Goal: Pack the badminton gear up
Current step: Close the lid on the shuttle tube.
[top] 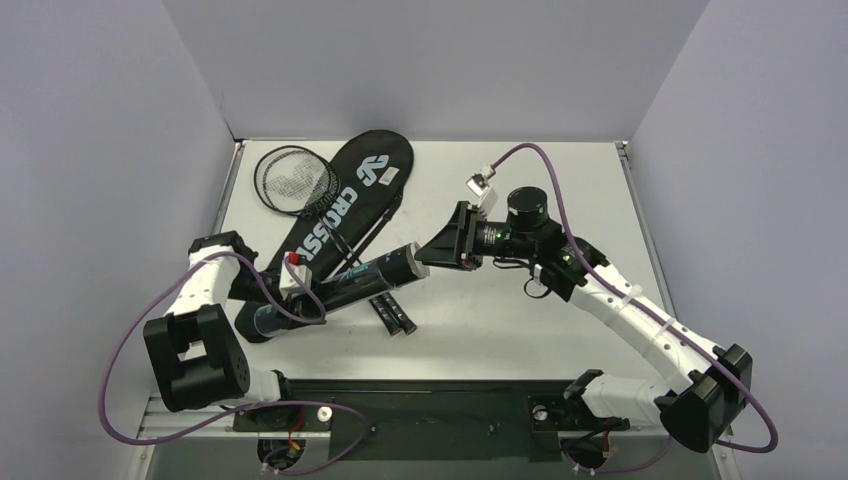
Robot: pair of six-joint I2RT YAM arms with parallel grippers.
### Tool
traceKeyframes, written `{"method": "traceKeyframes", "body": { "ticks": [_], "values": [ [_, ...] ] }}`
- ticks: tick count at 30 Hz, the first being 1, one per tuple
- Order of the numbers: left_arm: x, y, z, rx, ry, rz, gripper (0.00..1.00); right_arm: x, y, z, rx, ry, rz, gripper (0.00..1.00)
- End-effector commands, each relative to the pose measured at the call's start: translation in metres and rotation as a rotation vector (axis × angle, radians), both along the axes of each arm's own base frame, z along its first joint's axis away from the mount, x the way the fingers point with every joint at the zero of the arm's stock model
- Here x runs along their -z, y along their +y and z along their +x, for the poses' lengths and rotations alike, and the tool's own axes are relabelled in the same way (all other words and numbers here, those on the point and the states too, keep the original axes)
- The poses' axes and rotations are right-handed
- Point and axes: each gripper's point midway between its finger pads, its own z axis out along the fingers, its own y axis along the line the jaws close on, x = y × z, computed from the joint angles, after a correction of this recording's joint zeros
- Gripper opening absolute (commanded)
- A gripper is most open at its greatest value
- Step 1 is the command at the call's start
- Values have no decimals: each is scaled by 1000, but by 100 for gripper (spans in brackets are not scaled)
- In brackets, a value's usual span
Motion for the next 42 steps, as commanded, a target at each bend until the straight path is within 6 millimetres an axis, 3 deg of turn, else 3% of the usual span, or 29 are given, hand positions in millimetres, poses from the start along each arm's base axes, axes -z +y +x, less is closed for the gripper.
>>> {"method": "traceKeyframes", "body": {
  "ticks": [1,5,13,20,31,37,42],
  "values": [
    [-23,-11,-1,-24,-6,-87,11,-23,-2,7,10,-57,16,33],
    [-23,-11,-1,-23,-3,-87,11,-29,4,7,0,-64,32,33],
    [-23,-11,1,-22,-4,-88,11,-21,14,3,-23,-51,38,33],
    [-23,-12,0,-19,-1,-89,11,-20,21,-5,-55,-55,37,40],
    [-22,-12,-1,-18,-2,-86,11,-22,21,-5,-53,-59,40,44],
    [-21,-11,-2,-13,-4,-80,11,-11,13,-6,-53,-82,-85,44],
    [-21,-12,-3,-11,1,-79,11,-17,9,-9,-54,-101,-112,44]
  ]
}}
